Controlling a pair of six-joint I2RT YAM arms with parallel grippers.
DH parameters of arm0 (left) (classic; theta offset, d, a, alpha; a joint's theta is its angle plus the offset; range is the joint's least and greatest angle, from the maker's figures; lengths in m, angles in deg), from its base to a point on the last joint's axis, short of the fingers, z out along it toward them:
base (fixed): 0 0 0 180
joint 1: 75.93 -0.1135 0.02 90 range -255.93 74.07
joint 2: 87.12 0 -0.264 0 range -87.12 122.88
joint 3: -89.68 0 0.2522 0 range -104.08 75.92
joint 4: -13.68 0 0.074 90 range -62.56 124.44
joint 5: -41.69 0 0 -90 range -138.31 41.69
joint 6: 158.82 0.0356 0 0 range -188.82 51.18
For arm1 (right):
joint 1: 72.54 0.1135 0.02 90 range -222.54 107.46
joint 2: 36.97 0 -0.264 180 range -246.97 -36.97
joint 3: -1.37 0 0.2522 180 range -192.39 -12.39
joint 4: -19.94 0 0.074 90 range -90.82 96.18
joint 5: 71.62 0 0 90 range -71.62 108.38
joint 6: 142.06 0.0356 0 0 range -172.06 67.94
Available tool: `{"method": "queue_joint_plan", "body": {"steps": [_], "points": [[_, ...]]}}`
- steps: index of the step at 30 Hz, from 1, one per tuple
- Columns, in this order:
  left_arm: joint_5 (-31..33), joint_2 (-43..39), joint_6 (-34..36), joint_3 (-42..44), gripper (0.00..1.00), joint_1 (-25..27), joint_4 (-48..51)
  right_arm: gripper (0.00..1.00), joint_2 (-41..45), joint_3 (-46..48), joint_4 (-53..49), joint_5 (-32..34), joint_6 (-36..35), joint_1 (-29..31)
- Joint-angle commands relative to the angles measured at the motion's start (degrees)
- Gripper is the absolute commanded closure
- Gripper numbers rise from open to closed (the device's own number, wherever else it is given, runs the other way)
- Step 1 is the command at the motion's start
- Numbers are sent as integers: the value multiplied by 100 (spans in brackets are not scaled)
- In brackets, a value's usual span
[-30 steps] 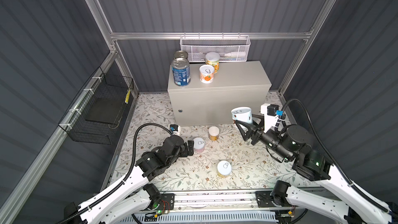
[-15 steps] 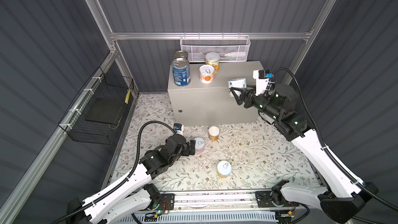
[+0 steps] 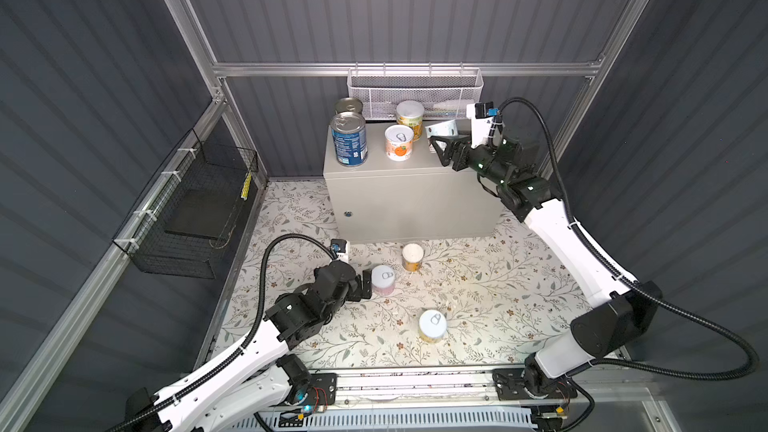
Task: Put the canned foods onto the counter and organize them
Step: 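Raise the pale green-blue can with the right gripper up to the cabinet top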
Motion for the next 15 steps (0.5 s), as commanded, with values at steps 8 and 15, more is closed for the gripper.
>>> {"method": "queue_joint_plan", "body": {"steps": [8,15], "points": [[198,460,384,15,0,-28,-496,21,-385,-423,1034,183,-237,-146],[311,664,279,6,0,-24,-651,21,-780,-526,1339,263,-425,-194]]}}
